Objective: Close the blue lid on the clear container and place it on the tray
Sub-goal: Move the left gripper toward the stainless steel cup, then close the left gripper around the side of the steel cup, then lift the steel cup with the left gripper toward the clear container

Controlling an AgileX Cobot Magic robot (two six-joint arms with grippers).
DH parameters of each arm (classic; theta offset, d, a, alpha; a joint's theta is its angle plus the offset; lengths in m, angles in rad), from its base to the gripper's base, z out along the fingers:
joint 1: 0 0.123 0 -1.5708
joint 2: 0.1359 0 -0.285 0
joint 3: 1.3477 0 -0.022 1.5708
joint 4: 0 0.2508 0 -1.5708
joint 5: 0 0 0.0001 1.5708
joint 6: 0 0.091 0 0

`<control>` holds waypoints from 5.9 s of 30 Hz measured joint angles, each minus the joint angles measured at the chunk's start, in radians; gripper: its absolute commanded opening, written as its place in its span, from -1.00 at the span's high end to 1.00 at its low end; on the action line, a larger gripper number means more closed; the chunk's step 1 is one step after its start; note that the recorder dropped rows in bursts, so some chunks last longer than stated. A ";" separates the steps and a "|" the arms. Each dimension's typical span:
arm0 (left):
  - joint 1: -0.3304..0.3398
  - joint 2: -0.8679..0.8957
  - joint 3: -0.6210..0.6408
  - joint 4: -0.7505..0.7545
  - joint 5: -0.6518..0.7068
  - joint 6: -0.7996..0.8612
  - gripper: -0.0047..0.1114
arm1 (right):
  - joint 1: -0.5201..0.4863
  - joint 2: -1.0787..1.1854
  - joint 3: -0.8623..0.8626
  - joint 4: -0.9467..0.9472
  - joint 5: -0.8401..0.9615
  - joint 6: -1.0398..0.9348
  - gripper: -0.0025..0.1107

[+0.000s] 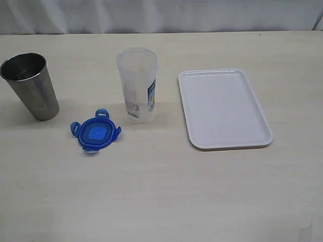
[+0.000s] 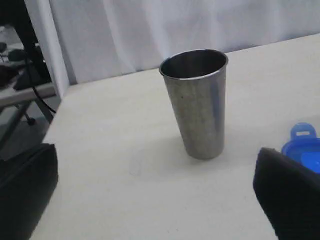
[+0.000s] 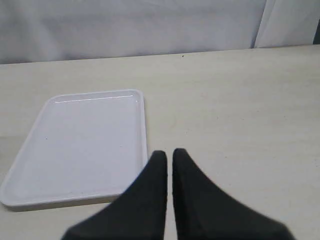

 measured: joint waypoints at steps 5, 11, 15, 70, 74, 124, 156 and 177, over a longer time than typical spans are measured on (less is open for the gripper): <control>0.000 0.000 0.000 0.047 -0.210 0.000 -0.89 | 0.000 0.000 0.000 0.000 0.000 0.000 0.88; 0.000 0.000 0.000 0.054 -0.493 0.000 -0.89 | 0.000 0.000 0.000 0.000 0.000 0.000 0.88; 0.000 -0.001 0.000 0.056 -0.682 -0.033 -0.89 | 0.000 0.000 0.000 0.000 0.000 0.000 0.88; 0.000 1.087 -0.121 -0.243 -1.091 -0.013 -0.89 | 0.000 0.000 0.000 0.000 0.001 0.000 0.88; 0.000 1.087 -0.121 -0.248 -1.074 -0.006 -0.89 | 0.000 0.000 0.000 0.000 0.003 0.000 0.88; 0.000 1.642 -0.339 -0.171 -1.140 -0.005 -0.89 | 0.000 0.000 0.000 0.000 0.003 0.000 0.88; 0.000 1.895 -0.355 -0.147 -1.463 -0.102 -0.89 | 0.000 0.000 0.000 0.000 0.003 0.000 0.88; 0.000 1.966 -0.416 -0.147 -1.528 -0.102 -0.89 | 0.000 0.000 0.000 0.000 0.003 0.000 0.88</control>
